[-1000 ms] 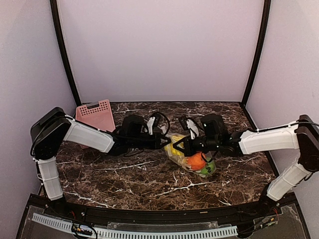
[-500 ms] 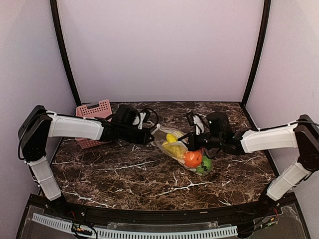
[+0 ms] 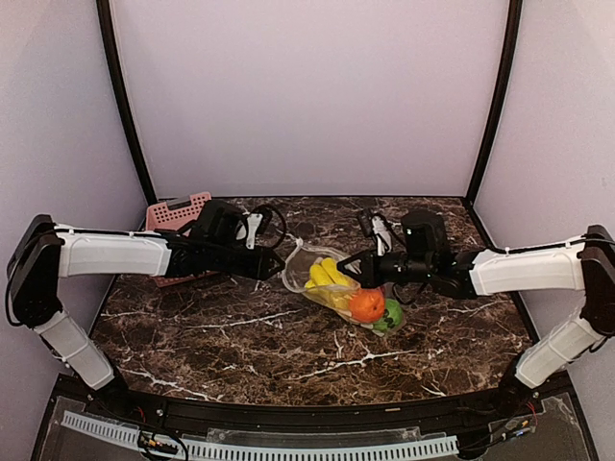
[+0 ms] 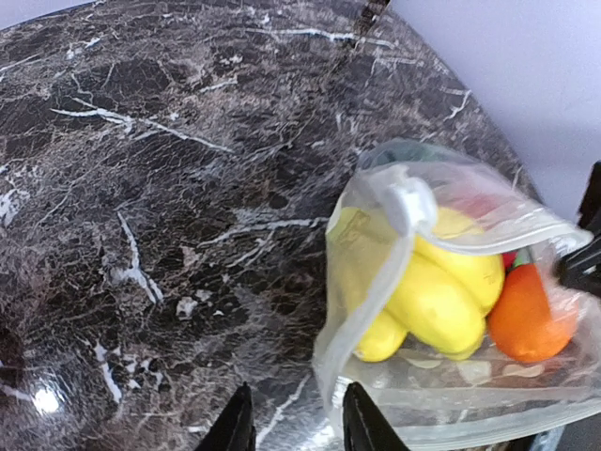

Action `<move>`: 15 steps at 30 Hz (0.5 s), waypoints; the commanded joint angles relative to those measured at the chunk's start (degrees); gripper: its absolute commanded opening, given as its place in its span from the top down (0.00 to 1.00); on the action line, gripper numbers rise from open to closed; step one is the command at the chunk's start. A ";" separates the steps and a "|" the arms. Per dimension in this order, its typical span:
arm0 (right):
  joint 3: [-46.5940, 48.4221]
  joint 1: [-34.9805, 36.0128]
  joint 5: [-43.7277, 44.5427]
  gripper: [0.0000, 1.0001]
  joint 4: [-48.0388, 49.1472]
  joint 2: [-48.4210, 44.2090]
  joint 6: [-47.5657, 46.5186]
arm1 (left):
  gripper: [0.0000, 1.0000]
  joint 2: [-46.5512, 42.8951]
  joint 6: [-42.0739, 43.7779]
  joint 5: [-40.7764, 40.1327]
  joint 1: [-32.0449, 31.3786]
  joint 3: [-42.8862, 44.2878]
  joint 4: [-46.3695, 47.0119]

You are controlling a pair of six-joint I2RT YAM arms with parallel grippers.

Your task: Open the zip-top bag and remove the fake food

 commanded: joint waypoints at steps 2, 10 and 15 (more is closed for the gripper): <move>2.41 2.39 -0.79 1.00 2.50 2.65 0.88 | 0.62 -9.09 -2.41 2.35 -0.83 -5.12 5.94; 4.22 3.98 1.01 1.00 3.87 4.65 1.58 | 0.47 -9.25 -7.41 4.31 -5.11 -7.00 11.61; 4.26 3.98 2.42 1.00 4.76 3.35 1.86 | 0.39 -3.50 -12.17 5.98 -6.48 -6.47 16.24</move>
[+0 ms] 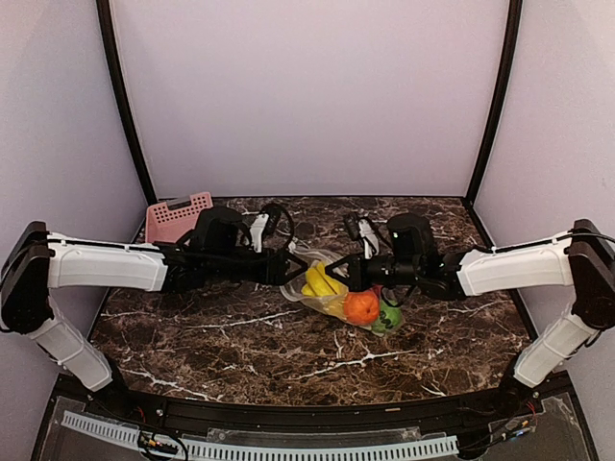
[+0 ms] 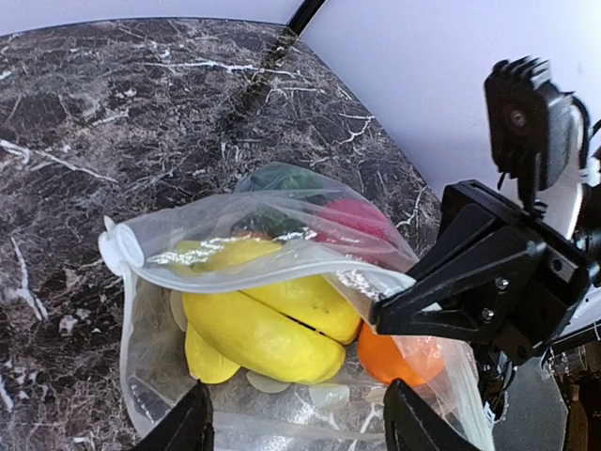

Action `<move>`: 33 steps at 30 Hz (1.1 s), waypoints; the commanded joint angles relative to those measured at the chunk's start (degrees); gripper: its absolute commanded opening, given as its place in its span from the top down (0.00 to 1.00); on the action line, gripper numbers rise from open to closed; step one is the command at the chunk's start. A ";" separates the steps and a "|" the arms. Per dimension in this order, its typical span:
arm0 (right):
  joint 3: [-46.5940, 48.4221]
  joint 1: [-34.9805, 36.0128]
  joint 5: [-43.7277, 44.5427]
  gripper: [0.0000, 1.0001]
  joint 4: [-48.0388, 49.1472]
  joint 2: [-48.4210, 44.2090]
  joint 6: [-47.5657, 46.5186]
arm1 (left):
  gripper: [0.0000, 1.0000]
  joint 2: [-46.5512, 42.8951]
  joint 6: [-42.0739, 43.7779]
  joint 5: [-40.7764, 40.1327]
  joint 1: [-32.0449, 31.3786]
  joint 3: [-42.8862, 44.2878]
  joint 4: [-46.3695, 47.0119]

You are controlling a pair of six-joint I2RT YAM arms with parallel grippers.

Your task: Open the zip-top bag and remove the fake food

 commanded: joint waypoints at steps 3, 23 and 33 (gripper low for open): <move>1.91 0.37 1.16 1.00 3.10 -0.73 0.54 | 0.37 7.36 -7.57 3.25 -1.19 0.49 8.37; 0.27 0.37 2.18 1.00 3.47 -0.91 0.15 | 0.53 20.56 -21.61 4.16 -0.23 4.45 19.99; -0.18 -0.01 4.42 1.00 3.82 -1.45 0.92 | 0.81 17.87 -18.77 5.65 -0.23 1.92 22.50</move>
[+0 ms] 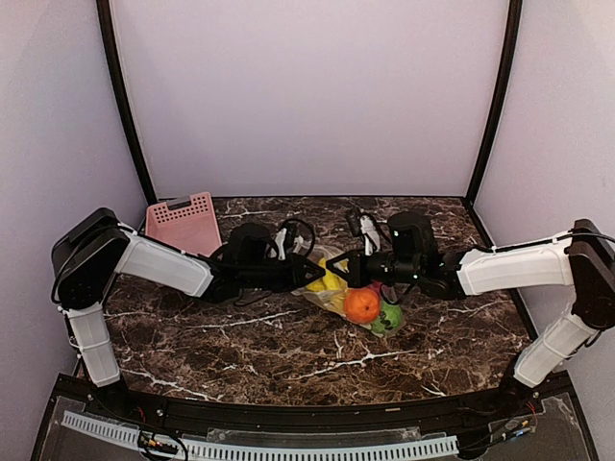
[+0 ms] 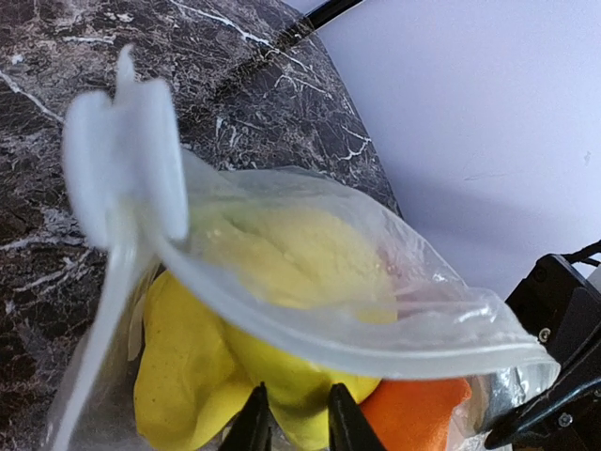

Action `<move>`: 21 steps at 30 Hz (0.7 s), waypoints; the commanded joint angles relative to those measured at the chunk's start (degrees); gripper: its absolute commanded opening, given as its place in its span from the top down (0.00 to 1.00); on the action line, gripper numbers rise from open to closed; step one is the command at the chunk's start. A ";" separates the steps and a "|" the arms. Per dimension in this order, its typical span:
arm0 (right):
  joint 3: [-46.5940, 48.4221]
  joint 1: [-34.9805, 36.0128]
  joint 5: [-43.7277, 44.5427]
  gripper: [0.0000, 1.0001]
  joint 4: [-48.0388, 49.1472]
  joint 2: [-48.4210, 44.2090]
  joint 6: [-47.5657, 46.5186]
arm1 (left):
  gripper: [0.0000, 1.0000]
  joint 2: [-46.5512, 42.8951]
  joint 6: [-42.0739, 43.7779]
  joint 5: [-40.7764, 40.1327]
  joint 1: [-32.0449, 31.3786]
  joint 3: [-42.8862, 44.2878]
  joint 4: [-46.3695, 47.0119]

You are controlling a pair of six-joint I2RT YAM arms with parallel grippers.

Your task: Open the zip-top bag and remove the fake food

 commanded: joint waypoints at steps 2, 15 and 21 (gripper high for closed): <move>-0.51 -0.15 1.87 1.00 2.70 -1.56 0.96 | 0.85 -3.80 1.91 1.90 0.16 -2.90 2.48; -1.80 -0.33 2.43 1.00 3.28 -3.28 1.12 | 0.46 -3.35 -0.27 -0.76 0.14 -2.00 2.35; -2.09 -0.33 1.80 1.00 3.34 -3.51 0.86 | 0.41 1.90 -1.76 0.41 0.14 3.78 1.91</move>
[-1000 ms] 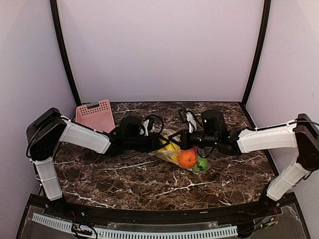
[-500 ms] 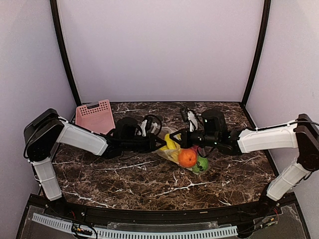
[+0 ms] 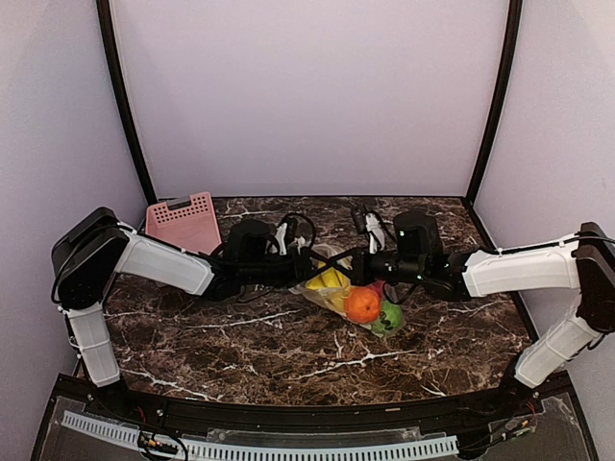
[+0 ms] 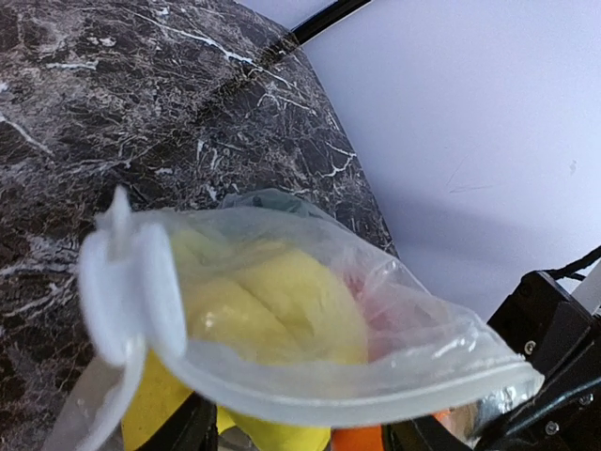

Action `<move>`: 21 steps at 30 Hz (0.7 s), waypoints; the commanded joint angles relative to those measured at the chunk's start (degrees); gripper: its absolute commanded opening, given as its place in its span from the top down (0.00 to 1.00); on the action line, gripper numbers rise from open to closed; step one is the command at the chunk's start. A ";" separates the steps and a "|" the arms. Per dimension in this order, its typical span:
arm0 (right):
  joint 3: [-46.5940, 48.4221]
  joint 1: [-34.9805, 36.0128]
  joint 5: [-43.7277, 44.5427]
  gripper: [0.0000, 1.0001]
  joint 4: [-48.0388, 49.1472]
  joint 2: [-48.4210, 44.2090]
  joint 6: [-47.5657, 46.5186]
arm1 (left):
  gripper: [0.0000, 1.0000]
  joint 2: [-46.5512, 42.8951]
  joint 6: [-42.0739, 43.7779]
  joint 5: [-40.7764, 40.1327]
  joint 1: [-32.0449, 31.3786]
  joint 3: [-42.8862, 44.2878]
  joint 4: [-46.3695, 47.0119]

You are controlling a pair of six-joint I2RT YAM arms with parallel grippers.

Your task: Open the zip-top bag and remove the fake food

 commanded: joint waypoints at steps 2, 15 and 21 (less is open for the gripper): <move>-0.80 -0.31 -0.25 1.00 2.42 -1.23 0.03 | 0.40 3.98 -1.33 0.93 0.14 5.19 -0.44; -2.29 -1.08 -0.45 1.00 3.89 -1.05 0.24 | 0.39 9.19 -3.59 2.43 0.14 9.98 -2.20; -2.71 -1.49 -0.04 1.00 4.00 -1.93 0.47 | 0.64 8.90 -3.52 4.33 0.15 9.28 0.45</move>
